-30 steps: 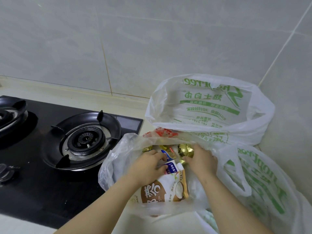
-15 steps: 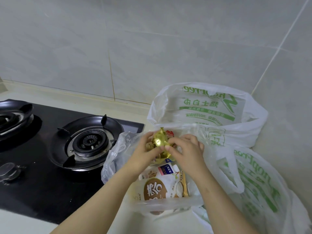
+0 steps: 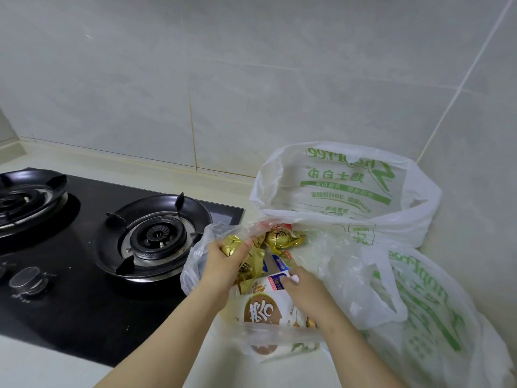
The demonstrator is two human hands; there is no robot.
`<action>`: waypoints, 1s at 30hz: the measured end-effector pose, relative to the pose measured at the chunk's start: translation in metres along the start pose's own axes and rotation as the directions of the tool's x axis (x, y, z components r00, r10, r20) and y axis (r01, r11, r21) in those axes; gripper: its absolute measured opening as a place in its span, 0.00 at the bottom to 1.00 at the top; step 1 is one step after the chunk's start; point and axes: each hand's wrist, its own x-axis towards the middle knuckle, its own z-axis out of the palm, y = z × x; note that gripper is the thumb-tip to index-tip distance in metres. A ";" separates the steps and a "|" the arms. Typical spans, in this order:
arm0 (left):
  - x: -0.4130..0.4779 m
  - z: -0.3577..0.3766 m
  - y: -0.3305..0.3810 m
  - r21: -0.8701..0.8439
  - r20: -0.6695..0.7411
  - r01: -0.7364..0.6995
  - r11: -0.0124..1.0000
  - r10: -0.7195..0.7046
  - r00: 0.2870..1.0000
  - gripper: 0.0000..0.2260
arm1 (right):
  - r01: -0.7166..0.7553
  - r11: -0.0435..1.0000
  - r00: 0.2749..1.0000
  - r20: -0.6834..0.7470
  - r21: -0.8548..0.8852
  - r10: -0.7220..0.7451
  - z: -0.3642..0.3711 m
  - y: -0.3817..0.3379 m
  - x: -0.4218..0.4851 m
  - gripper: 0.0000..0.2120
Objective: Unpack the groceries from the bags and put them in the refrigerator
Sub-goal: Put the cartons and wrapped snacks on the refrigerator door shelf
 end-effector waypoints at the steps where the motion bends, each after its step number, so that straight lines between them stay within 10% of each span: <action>1: 0.002 0.001 0.000 -0.045 -0.022 0.029 0.999 -0.030 0.999 0.20 | -0.018 1.000 1.000 -0.006 0.002 0.018 0.000 0.001 0.001 0.19; 9: 0.008 0.004 0.001 -0.058 -0.136 0.108 0.992 -0.115 0.984 0.21 | 0.048 0.985 0.997 -0.074 0.167 -0.036 -0.001 0.002 0.005 0.10; 20: 0.001 -0.004 0.014 -0.334 0.174 0.189 0.923 -0.136 0.975 0.17 | 0.356 0.925 0.845 -0.468 0.134 -0.258 -0.016 -0.024 0.004 0.08; 30: -0.001 -0.003 0.015 -0.317 0.102 0.156 0.936 -0.130 0.986 0.20 | 0.414 0.907 0.892 -0.228 0.070 -0.390 -0.010 -0.036 0.000 0.17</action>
